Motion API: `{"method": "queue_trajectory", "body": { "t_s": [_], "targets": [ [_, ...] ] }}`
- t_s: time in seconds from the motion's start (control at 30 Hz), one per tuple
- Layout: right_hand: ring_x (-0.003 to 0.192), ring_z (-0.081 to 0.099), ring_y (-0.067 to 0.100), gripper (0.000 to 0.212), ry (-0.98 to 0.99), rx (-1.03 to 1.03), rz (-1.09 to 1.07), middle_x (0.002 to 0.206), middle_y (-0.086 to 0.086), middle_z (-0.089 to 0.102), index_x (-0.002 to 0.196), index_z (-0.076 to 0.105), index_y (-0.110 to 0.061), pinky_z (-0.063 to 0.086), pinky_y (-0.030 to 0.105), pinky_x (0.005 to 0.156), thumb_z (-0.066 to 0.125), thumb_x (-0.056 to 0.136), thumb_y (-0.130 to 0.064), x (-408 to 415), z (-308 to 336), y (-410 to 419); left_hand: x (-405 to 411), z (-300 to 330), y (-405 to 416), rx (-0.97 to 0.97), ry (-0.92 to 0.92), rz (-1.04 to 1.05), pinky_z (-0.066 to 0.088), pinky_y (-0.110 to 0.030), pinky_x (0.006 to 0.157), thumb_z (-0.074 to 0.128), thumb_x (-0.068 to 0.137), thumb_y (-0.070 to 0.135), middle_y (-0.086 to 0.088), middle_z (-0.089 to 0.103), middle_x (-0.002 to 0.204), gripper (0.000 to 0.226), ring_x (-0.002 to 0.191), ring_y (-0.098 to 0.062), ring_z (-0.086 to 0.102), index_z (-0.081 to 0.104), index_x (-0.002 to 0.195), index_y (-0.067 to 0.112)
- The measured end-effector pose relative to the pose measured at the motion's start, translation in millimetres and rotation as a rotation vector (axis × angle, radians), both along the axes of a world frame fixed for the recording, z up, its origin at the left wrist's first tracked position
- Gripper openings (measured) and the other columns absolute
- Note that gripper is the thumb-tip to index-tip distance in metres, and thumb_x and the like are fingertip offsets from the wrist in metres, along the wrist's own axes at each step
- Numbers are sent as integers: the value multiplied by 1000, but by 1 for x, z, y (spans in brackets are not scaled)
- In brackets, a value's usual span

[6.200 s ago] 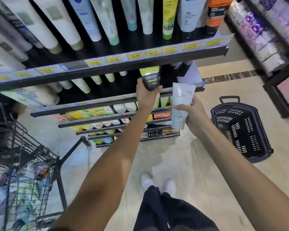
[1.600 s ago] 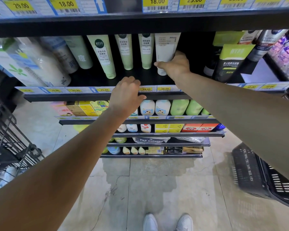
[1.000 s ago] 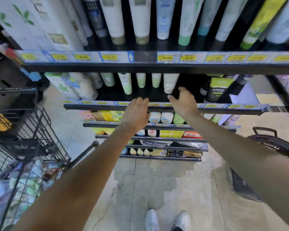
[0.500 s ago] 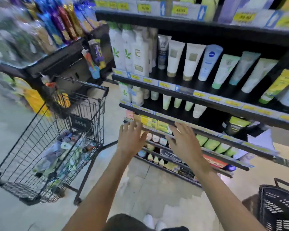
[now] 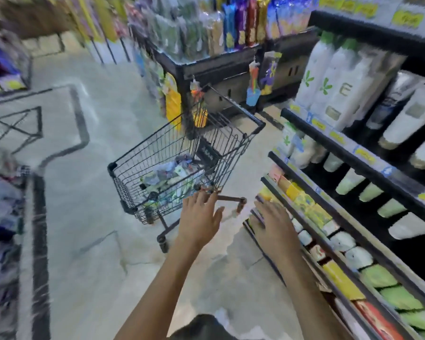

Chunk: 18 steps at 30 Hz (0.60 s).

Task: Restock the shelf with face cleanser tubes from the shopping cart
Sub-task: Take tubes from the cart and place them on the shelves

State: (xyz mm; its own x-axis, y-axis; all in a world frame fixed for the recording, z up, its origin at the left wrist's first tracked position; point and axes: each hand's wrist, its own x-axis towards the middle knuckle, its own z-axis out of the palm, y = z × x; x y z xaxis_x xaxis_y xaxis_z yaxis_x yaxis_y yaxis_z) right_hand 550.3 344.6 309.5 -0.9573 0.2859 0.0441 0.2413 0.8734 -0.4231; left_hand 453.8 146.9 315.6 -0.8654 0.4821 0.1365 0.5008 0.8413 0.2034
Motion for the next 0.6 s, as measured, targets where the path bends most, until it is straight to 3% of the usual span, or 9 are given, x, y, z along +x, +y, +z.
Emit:
{"method": "queue_trajectory", "body": {
  "t_s": [0.23, 0.47, 0.6],
  "targets": [
    [145, 39, 25, 46, -55, -102, 153, 151, 3, 53, 146, 57, -20, 35, 46, 119, 55, 104, -39, -44, -26, -52, 3, -35, -79, 27, -75, 288, 50, -48, 94, 37, 100, 52, -10, 64, 122, 51, 112, -36, 58, 60, 131, 19],
    [148, 36, 21, 49, -106, -97, 276, 154, 0, 49, 148, 54, -22, 36, 46, 119, 48, 105, -44, -107, -38, -100, -49, -56, -125, 36, -162, 395, 48, -48, 96, 35, 100, 53, -10, 63, 125, 54, 113, -37, 57, 57, 134, 19],
    [145, 38, 21, 48, -114, -91, 295, 153, -1, 50, 148, 53, -23, 38, 46, 117, 49, 105, -44, -152, -37, -117, -91, -59, -146, 64, -149, 409, 49, -48, 95, 44, 101, 48, -11, 63, 124, 48, 112, -37, 57, 57, 136, 16]
  ]
}}
